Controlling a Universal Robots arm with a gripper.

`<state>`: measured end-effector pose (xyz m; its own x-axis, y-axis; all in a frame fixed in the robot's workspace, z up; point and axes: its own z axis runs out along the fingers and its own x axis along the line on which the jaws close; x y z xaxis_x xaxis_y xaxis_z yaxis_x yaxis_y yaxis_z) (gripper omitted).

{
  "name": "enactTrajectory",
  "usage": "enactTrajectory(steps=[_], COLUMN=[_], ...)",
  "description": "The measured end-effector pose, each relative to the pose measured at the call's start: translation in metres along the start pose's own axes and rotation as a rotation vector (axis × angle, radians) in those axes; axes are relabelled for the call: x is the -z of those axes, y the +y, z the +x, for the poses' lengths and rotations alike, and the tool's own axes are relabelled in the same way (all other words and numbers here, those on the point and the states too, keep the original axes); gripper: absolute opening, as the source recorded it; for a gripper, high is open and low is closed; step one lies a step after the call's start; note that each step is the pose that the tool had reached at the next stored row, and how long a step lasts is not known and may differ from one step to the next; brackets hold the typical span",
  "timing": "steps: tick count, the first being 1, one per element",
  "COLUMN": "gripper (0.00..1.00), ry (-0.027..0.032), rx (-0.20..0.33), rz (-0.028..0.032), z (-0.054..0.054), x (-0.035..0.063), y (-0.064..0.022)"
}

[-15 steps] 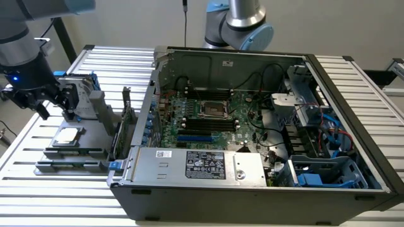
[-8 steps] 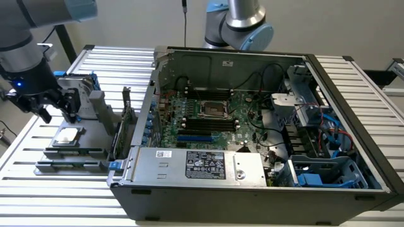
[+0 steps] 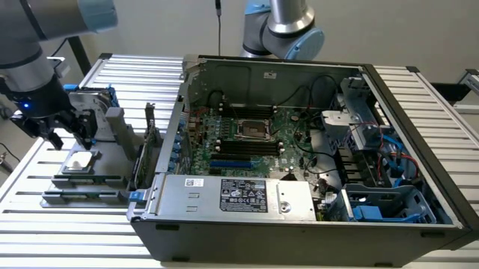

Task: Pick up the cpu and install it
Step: 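Pick up the cpu and move it towards the insertion slot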

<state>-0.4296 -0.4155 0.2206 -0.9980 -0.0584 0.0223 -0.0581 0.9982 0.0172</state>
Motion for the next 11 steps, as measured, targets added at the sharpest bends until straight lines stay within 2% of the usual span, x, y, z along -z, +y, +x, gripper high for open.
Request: enactTrajectory(steps=[11], gripper=[0.65], ry=[0.0008], rx=[0.000], rz=[-0.0003], z=[-0.0013], x=[-0.0067], y=[-0.0072])
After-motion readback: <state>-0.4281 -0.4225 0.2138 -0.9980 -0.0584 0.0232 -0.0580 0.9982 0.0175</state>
